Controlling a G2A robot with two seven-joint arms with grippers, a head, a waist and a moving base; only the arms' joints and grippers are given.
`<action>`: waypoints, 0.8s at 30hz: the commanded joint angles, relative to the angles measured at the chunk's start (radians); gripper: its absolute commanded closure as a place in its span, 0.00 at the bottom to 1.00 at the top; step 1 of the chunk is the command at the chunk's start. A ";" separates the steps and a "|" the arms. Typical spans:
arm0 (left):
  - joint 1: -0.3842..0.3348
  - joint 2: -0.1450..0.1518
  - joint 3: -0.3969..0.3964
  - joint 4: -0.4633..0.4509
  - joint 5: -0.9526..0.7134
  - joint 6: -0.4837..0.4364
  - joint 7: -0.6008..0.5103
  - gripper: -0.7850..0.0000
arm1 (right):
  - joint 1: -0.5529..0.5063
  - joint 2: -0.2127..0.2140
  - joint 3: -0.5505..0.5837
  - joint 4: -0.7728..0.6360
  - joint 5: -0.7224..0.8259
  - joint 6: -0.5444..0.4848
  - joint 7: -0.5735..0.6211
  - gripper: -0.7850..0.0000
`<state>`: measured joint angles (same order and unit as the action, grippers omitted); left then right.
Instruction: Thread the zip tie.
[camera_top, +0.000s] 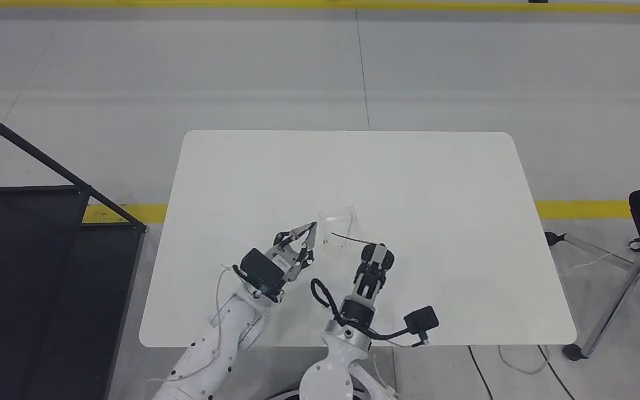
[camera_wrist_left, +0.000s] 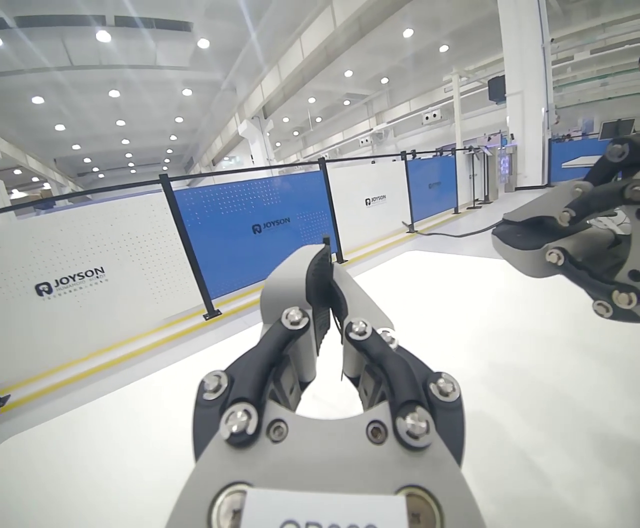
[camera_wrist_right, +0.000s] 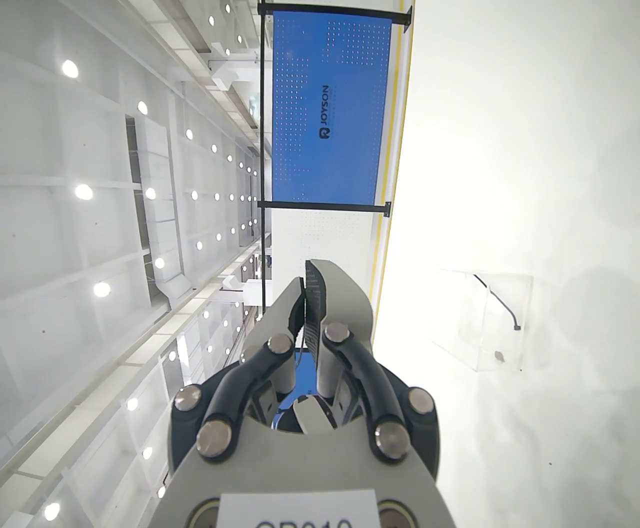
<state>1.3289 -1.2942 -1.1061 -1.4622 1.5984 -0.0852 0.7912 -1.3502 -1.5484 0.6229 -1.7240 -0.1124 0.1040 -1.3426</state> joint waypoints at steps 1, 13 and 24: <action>-0.003 -0.003 0.009 0.007 0.002 0.015 0.004 1.00 | 0.006 -0.010 -0.006 0.017 -0.002 -0.007 -0.013 1.00; -0.031 -0.020 0.060 0.067 0.040 0.087 0.022 1.00 | 0.013 -0.038 -0.009 0.060 -0.021 0.020 0.002 1.00; -0.037 -0.023 0.067 0.078 0.045 0.087 0.030 1.00 | -0.010 -0.061 0.043 0.028 0.025 0.083 0.015 1.00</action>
<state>1.2918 -1.3175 -1.0387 -1.3840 1.6434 0.0021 0.8210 -1.3564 -1.6083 0.6599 -1.6917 -0.0882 0.1837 -1.3334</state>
